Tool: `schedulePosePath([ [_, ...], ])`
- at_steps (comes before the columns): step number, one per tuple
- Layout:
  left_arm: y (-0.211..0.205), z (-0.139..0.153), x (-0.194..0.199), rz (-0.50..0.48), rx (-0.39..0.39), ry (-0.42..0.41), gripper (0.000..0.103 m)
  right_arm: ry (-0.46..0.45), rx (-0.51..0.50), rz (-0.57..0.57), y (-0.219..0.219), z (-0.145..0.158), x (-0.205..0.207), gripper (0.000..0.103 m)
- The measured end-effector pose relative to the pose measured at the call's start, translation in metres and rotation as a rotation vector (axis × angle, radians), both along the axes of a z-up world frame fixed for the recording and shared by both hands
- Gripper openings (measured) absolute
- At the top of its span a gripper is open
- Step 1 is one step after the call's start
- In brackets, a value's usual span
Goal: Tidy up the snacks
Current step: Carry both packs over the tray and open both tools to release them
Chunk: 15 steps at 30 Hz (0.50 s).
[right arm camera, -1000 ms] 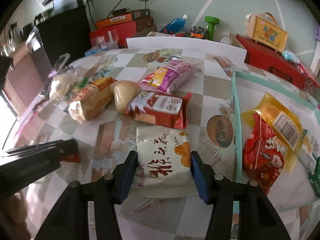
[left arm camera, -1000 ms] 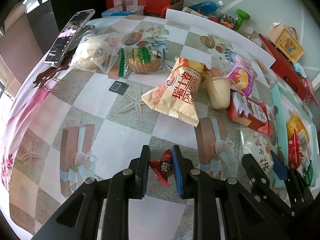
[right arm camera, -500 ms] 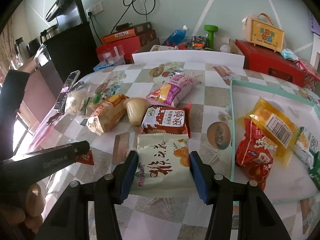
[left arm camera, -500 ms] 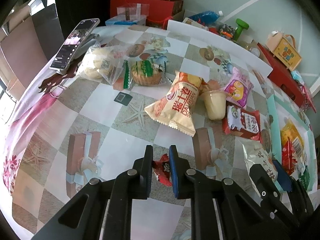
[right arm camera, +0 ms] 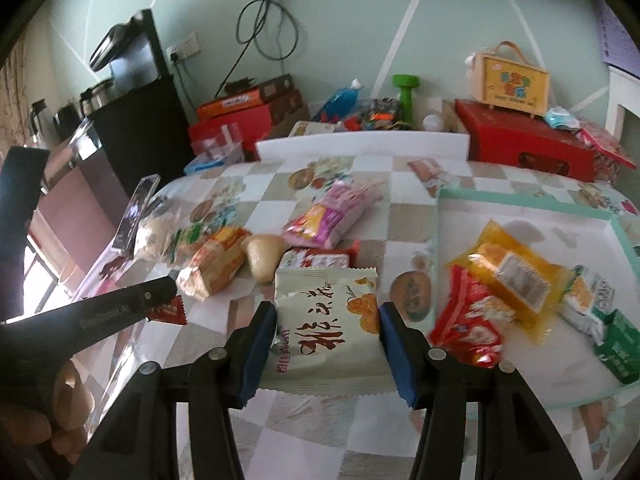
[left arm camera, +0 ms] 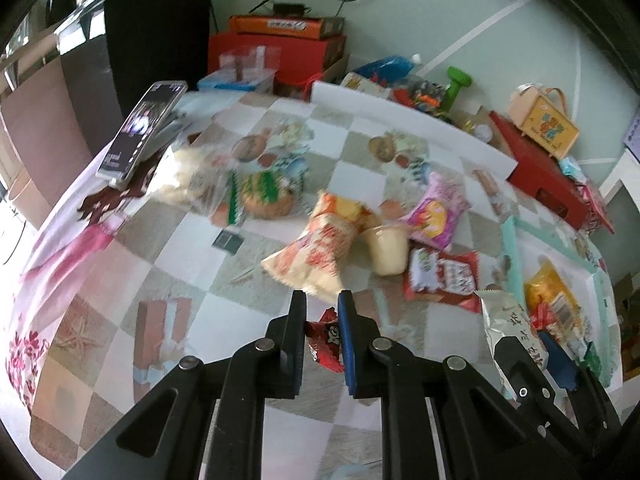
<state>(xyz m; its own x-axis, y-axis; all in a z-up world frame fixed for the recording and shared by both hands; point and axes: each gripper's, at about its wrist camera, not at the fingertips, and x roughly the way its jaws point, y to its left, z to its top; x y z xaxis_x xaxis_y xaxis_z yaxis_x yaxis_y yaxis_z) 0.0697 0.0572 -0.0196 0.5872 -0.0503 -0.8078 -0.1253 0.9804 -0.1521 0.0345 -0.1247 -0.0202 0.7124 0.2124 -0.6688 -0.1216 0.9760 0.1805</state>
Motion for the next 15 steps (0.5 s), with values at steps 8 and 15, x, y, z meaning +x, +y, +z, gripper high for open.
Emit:
schedulePosePath([
  [8, -0.035, 0.018, 0.008, -0.061, -0.015, -0.070, 0.016, -0.055, 0.004, -0.137, -0.054, 0.020, -0.005, 0.056],
  [15, -0.084, 0.030, 0.011, -0.162, -0.018, -0.112, 0.016, -0.072, 0.014, -0.322, -0.123, 0.026, -0.015, 0.056],
])
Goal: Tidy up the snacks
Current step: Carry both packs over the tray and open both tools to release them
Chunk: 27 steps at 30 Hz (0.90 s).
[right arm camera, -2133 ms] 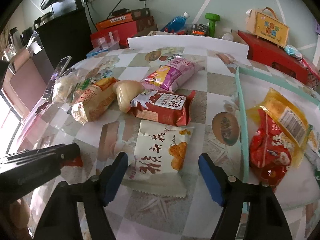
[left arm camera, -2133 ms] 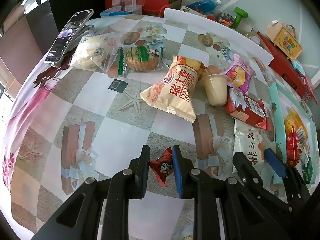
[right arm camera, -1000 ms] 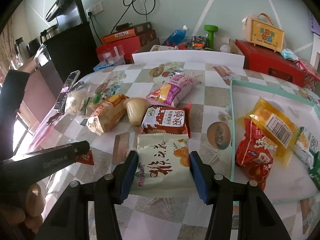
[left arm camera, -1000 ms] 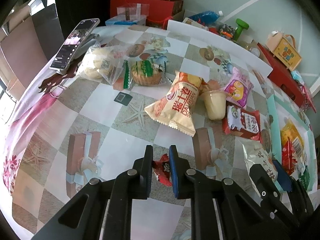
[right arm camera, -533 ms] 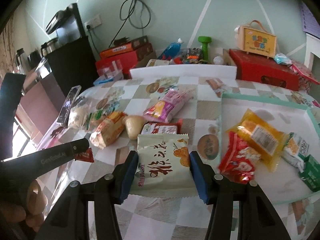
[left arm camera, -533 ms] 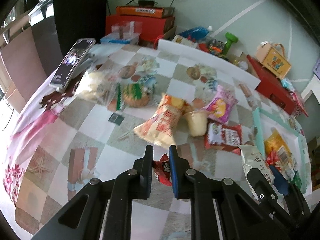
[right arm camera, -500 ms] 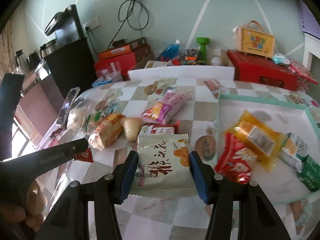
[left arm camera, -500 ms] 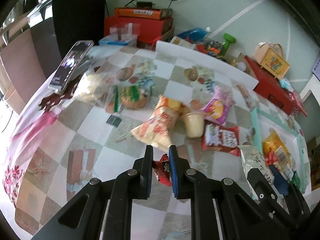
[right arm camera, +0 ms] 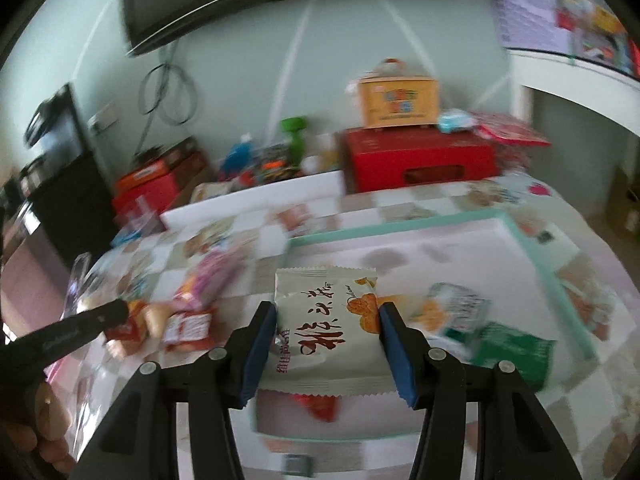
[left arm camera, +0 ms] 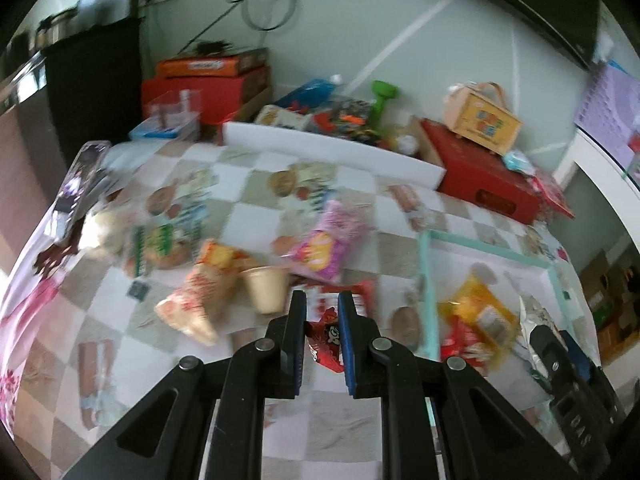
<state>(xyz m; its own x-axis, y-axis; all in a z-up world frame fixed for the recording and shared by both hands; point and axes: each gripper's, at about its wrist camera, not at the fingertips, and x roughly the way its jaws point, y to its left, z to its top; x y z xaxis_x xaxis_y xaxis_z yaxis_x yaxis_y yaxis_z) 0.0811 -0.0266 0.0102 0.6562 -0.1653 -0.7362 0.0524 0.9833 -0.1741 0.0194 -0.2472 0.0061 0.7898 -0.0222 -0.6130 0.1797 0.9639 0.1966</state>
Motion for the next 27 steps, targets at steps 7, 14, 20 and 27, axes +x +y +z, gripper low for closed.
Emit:
schedulePosePath([
  [7, -0.065, 0.009, -0.008, -0.182, -0.004, -0.032, 0.016, -0.010, 0.027, -0.141, -0.056, 0.003, -0.019, 0.056],
  [14, -0.129, -0.001, -0.020, -0.342, 0.042, -0.038, 0.016, -0.006, 0.058, -0.216, -0.090, -0.001, -0.032, 0.056],
  [20, -0.162, -0.013, -0.027, -0.413, 0.068, -0.036, 0.016, 0.004, 0.078, -0.241, -0.104, -0.009, -0.037, 0.056],
  [27, -0.179, -0.021, -0.031, -0.445, 0.096, -0.027, 0.016, 0.029, 0.108, -0.226, -0.105, -0.020, -0.031, 0.057],
])
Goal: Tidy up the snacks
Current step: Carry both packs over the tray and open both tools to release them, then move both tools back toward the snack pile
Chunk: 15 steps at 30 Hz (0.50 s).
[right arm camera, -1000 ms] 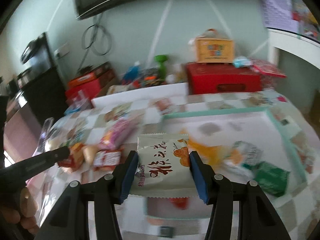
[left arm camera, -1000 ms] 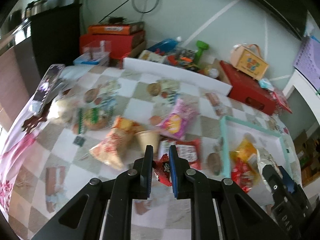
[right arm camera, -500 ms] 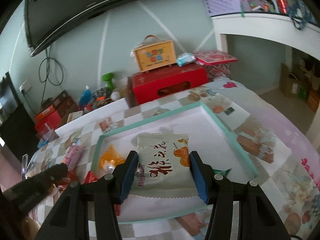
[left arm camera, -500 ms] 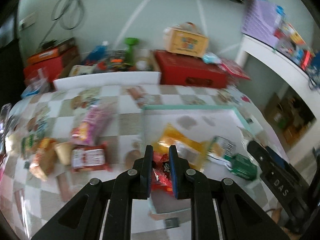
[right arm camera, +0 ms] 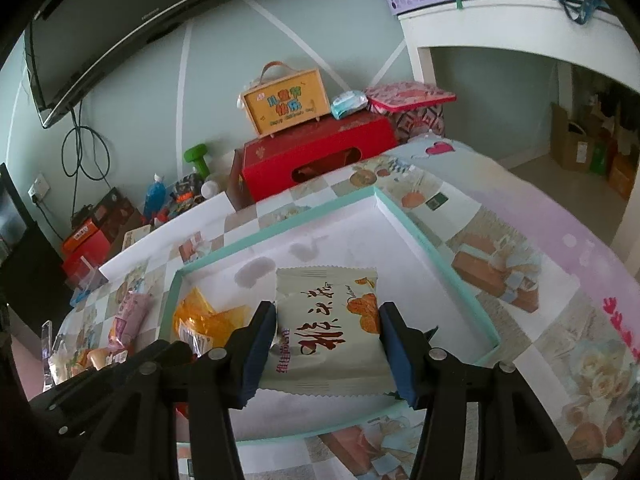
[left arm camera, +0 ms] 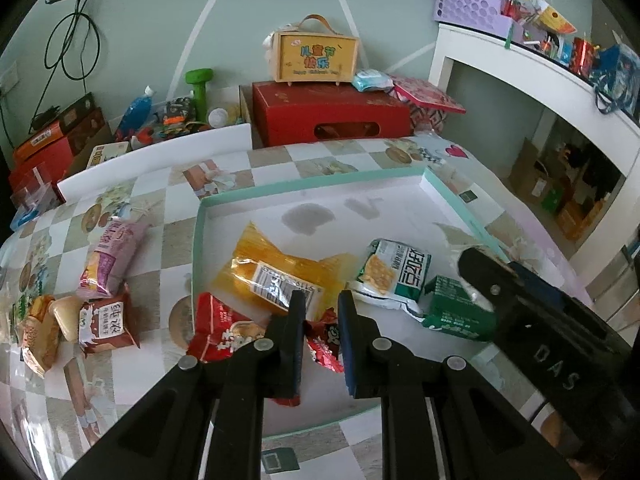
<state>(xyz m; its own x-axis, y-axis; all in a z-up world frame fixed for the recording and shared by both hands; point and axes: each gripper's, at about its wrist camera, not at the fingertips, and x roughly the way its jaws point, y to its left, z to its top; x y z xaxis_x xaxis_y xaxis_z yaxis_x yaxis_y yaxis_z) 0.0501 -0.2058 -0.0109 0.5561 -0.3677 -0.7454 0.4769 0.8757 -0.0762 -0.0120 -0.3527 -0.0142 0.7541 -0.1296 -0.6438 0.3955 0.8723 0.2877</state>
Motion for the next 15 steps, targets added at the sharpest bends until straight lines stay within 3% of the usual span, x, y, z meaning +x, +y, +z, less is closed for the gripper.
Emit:
schedulePosePath([
  [4, 0.002, 0.001, 0.001, 0.010, 0.009, 0.000, 0.019, -0.005, 0.009, 0.005, 0.000, -0.002, 0.000, 0.057],
  [10, 0.015, 0.005, 0.004, 0.051, 0.003, -0.001, 0.033, 0.004, 0.019, 0.004, 0.000, -0.004, 0.001, 0.057],
  [12, 0.023, 0.008, 0.007, 0.080, -0.007, 0.001, 0.057, 0.016, 0.016, 0.008, 0.001, -0.006, 0.002, 0.063],
  [15, 0.035, 0.012, 0.011, 0.131, -0.021, 0.008, 0.070, 0.041, -0.005, 0.012, 0.006, -0.008, 0.006, 0.068],
])
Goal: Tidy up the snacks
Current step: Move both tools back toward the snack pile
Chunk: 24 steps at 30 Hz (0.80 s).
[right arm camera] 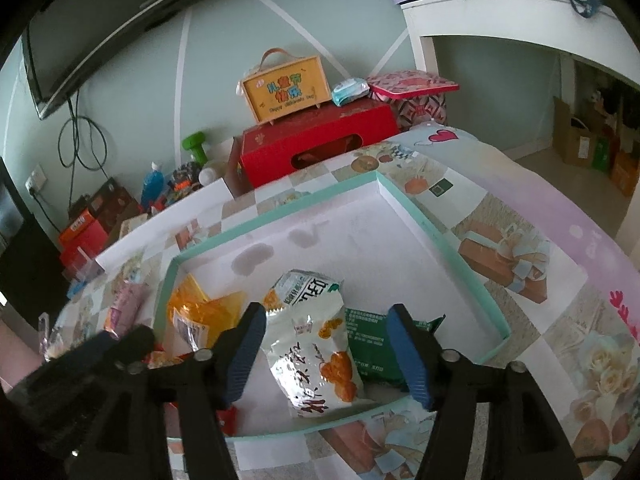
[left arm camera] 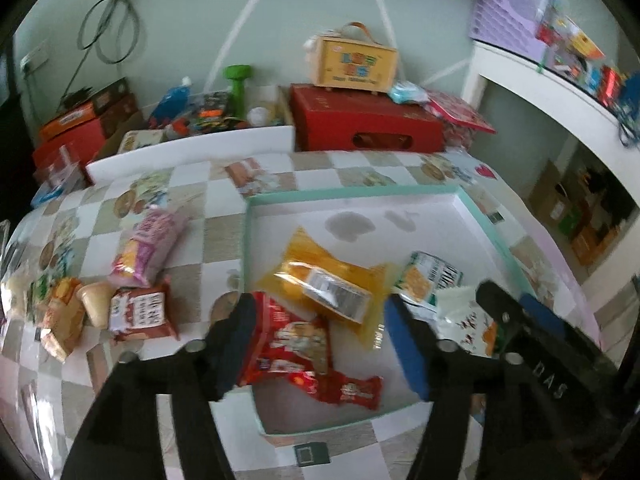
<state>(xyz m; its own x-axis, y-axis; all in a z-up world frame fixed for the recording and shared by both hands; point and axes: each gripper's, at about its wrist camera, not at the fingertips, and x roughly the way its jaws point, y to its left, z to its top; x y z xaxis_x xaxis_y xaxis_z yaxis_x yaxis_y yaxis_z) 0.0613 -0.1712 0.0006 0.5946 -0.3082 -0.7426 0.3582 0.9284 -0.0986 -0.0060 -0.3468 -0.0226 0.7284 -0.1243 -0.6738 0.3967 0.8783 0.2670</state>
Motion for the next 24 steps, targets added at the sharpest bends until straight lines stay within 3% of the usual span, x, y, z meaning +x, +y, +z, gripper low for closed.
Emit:
schedulePosePath([
  [5, 0.022, -0.002, 0.010, 0.076, -0.018, 0.024, 0.080, 0.031, -0.039, 0.024, 0.009, -0.004, 0.006, 0.078],
  [12, 0.075, -0.012, 0.027, 0.298, -0.033, 0.047, 0.094, 0.046, -0.102, 0.063, 0.026, -0.003, 0.012, 0.086],
  [20, 0.123, -0.024, 0.034, 0.467, -0.039, 0.098, 0.096, 0.028, -0.157, 0.103, 0.048, 0.001, 0.018, 0.103],
  [24, 0.137, -0.026, 0.034, 0.498, -0.057, 0.113, 0.102, 0.006, -0.162, 0.113, 0.059, 0.004, 0.021, 0.103],
])
